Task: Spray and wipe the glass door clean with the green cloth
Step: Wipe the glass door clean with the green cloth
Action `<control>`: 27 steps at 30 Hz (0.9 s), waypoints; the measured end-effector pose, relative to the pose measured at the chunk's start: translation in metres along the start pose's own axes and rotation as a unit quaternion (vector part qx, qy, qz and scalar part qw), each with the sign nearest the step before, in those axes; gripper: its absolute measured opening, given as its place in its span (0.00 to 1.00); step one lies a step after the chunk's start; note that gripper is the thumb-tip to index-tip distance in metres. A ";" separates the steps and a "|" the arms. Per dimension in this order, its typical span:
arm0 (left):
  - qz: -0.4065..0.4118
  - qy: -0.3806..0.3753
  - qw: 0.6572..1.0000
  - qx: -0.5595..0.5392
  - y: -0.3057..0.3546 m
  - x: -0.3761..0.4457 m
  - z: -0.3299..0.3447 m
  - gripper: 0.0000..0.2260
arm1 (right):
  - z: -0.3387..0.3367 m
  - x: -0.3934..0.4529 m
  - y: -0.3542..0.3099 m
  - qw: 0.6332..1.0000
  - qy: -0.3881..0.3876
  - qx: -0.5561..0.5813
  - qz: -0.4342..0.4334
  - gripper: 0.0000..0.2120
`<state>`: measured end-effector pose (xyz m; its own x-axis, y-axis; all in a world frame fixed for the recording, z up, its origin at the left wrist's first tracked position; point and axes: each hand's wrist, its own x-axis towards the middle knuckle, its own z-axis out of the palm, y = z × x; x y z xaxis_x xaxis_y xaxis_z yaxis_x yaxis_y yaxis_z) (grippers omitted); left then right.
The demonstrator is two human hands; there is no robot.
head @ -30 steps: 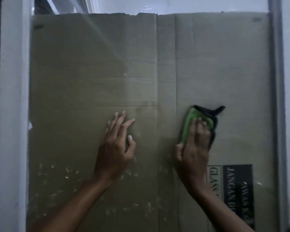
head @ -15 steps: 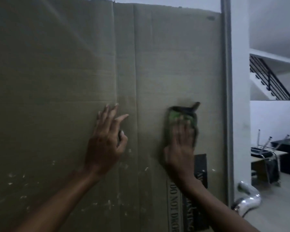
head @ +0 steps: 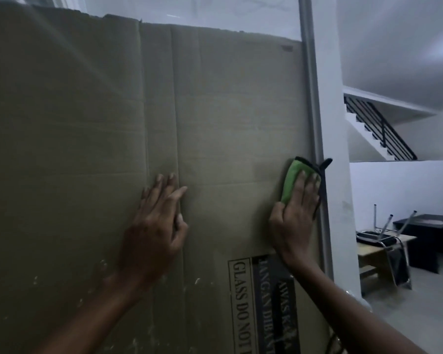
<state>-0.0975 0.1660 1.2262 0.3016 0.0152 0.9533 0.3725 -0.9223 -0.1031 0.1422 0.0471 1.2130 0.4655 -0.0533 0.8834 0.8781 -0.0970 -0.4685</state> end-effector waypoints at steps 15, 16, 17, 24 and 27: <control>-0.002 -0.001 1.000 -0.031 -0.003 -0.001 -0.004 0.28 | 0.002 0.031 -0.011 0.929 -0.037 -0.089 -0.356 0.28; -0.002 0.003 0.999 -0.033 -0.004 -0.002 -0.006 0.28 | 0.001 0.033 -0.007 0.962 -0.003 -0.078 -0.262 0.29; -0.003 0.007 0.999 -0.033 -0.005 -0.003 -0.008 0.28 | 0.002 0.034 -0.008 0.982 0.023 -0.068 -0.174 0.31; -0.015 0.044 0.998 -0.051 -0.018 -0.008 -0.023 0.25 | 0.034 -0.005 -0.081 0.967 -0.021 -0.051 -0.247 0.31; -0.004 0.069 0.996 -0.056 -0.019 -0.006 -0.026 0.22 | 0.029 -0.031 -0.066 0.840 -0.129 -0.095 -0.519 0.26</control>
<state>-0.1289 0.1736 1.2299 0.1727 -0.0240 0.9847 0.2720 -0.9597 -0.0712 0.0729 0.0844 1.2171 -0.5097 0.3726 0.7755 0.8037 -0.1155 0.5837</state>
